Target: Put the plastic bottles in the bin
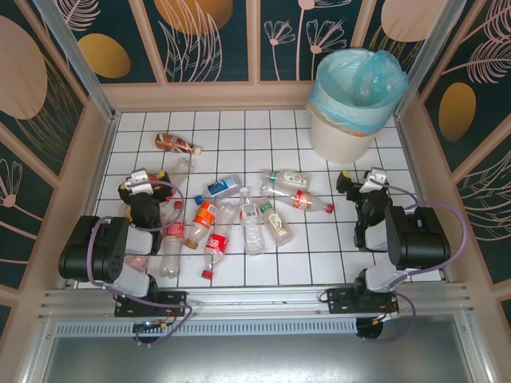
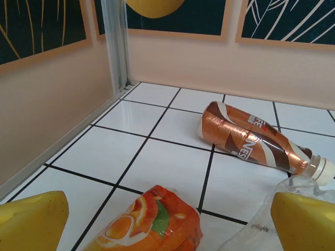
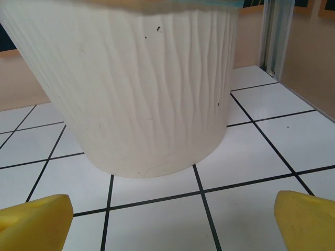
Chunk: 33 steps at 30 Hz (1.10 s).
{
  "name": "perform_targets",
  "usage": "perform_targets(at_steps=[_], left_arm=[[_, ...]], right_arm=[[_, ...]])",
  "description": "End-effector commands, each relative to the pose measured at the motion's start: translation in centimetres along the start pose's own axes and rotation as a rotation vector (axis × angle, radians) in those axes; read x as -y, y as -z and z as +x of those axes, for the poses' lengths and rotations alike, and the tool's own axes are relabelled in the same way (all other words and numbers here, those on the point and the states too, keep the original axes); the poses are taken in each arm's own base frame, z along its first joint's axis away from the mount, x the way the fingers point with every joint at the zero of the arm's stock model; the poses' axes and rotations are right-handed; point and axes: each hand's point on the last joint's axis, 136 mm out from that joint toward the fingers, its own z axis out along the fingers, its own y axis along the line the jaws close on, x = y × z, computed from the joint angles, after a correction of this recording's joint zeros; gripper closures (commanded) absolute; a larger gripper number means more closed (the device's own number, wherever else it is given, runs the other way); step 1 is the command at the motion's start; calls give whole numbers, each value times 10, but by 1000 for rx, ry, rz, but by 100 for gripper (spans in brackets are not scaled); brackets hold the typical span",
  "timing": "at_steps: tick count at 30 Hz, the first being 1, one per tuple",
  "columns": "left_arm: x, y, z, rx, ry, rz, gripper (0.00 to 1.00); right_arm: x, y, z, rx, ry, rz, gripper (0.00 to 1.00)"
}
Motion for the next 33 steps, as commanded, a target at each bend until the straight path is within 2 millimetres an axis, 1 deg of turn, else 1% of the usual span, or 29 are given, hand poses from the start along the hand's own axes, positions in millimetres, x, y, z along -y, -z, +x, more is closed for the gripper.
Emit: perform_targets(at_steps=[1, 15, 17, 21, 27, 29, 30, 33], left_arm=[[0, -2, -15, 51, 29, -1, 1], [0, -2, -15, 50, 28, -1, 1], [-1, -2, -14, 48, 28, -2, 1], [-1, -2, -15, 50, 28, -2, 1], [-1, -1, -15, 51, 28, -2, 1], [-1, -1, -17, 57, 32, -5, 1], [-2, 0, -20, 59, 36, -9, 2], [4, 6, -27, 68, 18, 34, 2]], right_arm=[[-4, -4, -10, 28, 15, -13, 1], [-4, -4, -10, 28, 15, -13, 1], [-3, -3, -10, 30, 8, -11, 1], [5, 0, -13, 50, -12, 35, 1], [7, 1, -13, 54, -17, 45, 1], [12, 8, -21, 91, -31, 72, 1], [12, 14, -27, 111, -34, 73, 1], [14, 31, -48, 162, -42, 92, 1]])
